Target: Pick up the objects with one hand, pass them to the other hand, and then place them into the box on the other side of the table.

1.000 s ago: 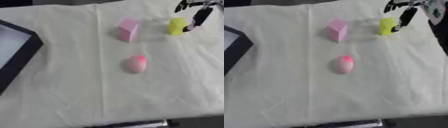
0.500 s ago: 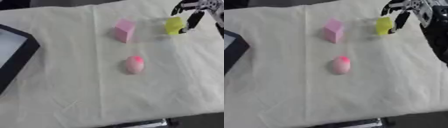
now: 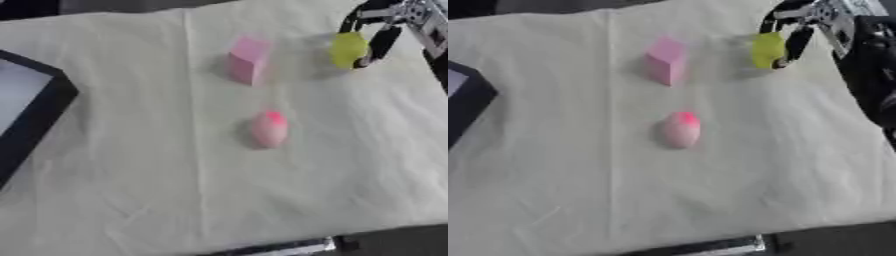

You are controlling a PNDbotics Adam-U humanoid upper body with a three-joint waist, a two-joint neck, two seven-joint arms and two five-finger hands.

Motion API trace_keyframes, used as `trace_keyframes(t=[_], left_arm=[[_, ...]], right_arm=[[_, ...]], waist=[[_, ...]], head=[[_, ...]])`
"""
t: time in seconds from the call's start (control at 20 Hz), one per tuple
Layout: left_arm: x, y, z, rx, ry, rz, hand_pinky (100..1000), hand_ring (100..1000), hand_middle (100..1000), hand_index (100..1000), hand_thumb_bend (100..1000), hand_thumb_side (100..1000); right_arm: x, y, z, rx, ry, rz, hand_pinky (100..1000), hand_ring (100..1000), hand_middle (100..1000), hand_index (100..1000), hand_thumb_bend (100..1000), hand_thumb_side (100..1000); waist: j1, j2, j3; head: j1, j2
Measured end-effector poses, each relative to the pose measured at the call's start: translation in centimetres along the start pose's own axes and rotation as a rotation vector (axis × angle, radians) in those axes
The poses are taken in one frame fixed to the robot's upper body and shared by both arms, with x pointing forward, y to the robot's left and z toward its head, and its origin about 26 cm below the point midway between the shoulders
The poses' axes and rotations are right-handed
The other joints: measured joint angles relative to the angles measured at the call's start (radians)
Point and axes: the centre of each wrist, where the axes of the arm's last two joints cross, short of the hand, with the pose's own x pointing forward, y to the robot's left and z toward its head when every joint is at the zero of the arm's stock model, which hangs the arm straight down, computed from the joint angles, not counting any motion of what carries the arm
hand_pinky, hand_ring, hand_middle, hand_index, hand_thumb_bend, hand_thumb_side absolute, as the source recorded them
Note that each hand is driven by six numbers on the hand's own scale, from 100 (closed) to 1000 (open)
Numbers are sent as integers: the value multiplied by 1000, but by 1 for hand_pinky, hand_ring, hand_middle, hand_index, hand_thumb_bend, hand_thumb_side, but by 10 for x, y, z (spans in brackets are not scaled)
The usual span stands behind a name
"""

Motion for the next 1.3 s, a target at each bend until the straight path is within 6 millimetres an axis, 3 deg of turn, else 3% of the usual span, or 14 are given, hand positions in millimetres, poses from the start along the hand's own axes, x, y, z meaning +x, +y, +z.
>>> trace_keyframes(t=[1.0,1.3], left_arm=[[-1,0,0,-1,1,0,758,676,760,789,513,730],[1,-2,1,-11,-6,-3,757,678,763,787,514,728]], right_arm=[[-2,1,1,-34,-25,-47,851,717,556,634,394,100],[-2,-4,11,-107,-77,-128,844,683,540,629,376,100]], waist=[[4,2,-2],[3,1,-6]], head=[[1,10],[1,10]])
